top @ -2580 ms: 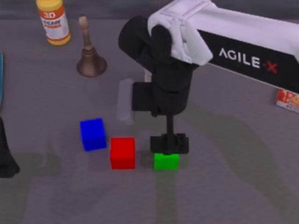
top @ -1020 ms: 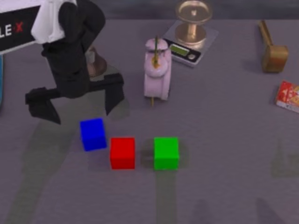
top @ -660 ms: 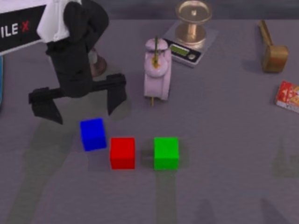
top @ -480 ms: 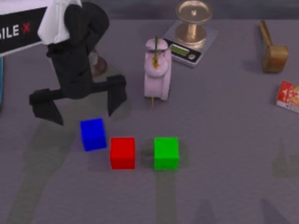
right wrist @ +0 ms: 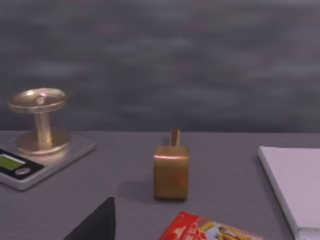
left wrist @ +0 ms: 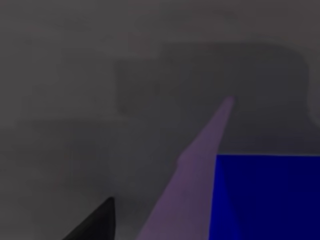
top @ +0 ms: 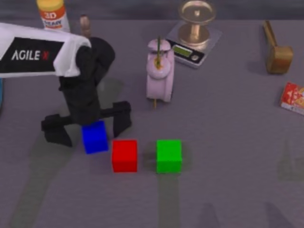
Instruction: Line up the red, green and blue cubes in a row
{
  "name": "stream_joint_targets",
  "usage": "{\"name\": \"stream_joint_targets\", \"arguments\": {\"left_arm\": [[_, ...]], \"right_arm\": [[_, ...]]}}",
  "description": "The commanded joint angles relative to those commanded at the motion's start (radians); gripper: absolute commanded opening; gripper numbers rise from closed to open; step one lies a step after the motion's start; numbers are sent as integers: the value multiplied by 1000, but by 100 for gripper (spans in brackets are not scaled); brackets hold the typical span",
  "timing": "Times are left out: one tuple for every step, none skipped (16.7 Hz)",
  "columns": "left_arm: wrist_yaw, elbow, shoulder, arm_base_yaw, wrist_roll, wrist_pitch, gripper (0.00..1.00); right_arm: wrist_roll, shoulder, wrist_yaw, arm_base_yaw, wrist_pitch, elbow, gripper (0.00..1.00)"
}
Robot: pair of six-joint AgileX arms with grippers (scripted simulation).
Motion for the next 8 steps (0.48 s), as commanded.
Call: {"name": "stream_joint_targets", "arguments": {"left_arm": [[0, -2, 2, 0, 0, 3, 100], [0, -2, 2, 0, 0, 3, 100], [0, -2, 2, 0, 0, 3, 100], [0, -2, 2, 0, 0, 3, 100], [0, -2, 2, 0, 0, 3, 92], [0, -2, 2, 0, 0, 3, 85], [0, -2, 2, 0, 0, 3, 77], [0, -2, 2, 0, 0, 3, 70]], "right_arm": [[0, 0, 0, 0, 0, 0, 100], [0, 0, 0, 0, 0, 0, 100], [0, 0, 0, 0, 0, 0, 100], [0, 0, 0, 0, 0, 0, 100], [0, 0, 0, 0, 0, 0, 100], [0, 0, 0, 0, 0, 0, 100], [0, 0, 0, 0, 0, 0, 100], [0, 0, 0, 0, 0, 0, 100]]}}
